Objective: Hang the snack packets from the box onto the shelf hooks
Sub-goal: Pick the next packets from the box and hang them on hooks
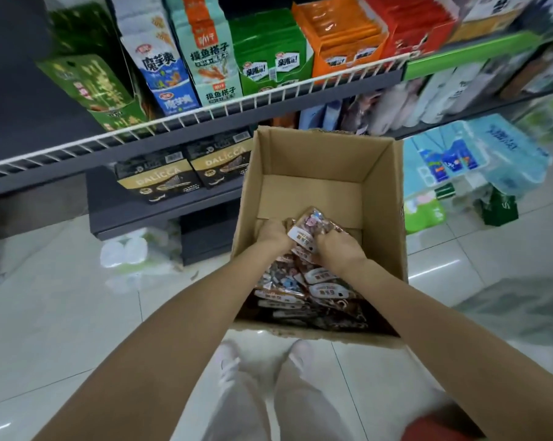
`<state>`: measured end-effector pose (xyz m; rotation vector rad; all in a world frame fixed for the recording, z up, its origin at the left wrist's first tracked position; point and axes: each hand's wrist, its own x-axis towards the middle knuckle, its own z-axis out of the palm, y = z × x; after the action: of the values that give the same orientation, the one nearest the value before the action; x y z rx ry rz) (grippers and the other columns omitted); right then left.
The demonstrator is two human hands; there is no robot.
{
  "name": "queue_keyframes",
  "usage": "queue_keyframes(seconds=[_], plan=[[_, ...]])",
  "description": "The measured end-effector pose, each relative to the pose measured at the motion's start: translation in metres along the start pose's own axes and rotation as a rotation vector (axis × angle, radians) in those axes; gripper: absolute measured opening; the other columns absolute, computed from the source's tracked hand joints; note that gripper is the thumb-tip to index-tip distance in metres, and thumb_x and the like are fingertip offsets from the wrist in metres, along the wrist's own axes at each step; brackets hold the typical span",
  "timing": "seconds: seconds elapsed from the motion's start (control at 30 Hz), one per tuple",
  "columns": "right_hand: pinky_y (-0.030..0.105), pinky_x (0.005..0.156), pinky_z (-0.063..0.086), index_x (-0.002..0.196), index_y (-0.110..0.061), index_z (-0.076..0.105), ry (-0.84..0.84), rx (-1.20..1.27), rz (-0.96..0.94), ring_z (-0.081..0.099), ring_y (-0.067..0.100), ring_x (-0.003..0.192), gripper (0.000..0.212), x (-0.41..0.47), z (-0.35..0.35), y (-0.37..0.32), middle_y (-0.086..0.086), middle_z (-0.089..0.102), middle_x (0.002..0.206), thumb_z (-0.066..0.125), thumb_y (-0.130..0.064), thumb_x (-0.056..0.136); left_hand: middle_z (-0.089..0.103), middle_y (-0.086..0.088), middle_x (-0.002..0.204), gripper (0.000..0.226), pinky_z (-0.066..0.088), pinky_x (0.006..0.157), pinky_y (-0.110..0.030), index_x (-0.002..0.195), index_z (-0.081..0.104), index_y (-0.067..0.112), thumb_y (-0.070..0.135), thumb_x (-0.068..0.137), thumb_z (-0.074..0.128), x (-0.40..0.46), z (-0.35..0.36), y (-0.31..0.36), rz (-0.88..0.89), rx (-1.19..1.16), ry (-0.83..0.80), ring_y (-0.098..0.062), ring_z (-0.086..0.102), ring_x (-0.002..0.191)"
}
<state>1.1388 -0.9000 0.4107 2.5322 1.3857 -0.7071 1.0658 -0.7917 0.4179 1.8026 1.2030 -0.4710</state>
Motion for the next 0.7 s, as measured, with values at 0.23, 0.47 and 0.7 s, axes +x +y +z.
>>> queue_keyframes(seconds=[0.23,0.47,0.7], plan=[[0.035,0.070,0.044,0.113,-0.004,0.057,0.115,0.041,-0.022,0.061,0.037,0.094,0.023,-0.013,-0.023,0.005,0.019,0.064,0.102,0.048,-0.013,0.093,0.064,-0.015,0.107,0.016,0.053,0.091,-0.038,0.100,0.063,-0.001,0.004,0.085,0.066,-0.006,-0.008,0.014,0.041,-0.235,0.109,-0.029,0.061,0.103],[0.020,0.090,0.031,0.063,-0.004,0.049,0.438,0.866,-0.120,0.044,0.008,0.118,0.024,-0.020,-0.086,0.019,-0.001,0.046,0.134,0.058,-0.005,0.085,0.064,0.001,0.116,0.029,0.042,0.095,-0.026,0.113,0.066,0.012,0.007,0.096,0.043,-0.050,-0.064,0.060,0.517,-0.023,0.231,-0.016,0.056,0.109],[0.013,0.092,0.034,0.070,-0.005,0.054,0.524,1.147,-0.284,0.043,0.008,0.112,0.021,-0.028,-0.196,-0.012,-0.003,0.044,0.113,0.052,-0.001,0.091,0.068,-0.004,0.111,0.024,0.044,0.082,-0.019,0.114,0.067,0.009,0.013,0.095,0.052,-0.102,-0.147,0.104,0.787,-0.064,0.371,-0.016,0.061,0.103]])
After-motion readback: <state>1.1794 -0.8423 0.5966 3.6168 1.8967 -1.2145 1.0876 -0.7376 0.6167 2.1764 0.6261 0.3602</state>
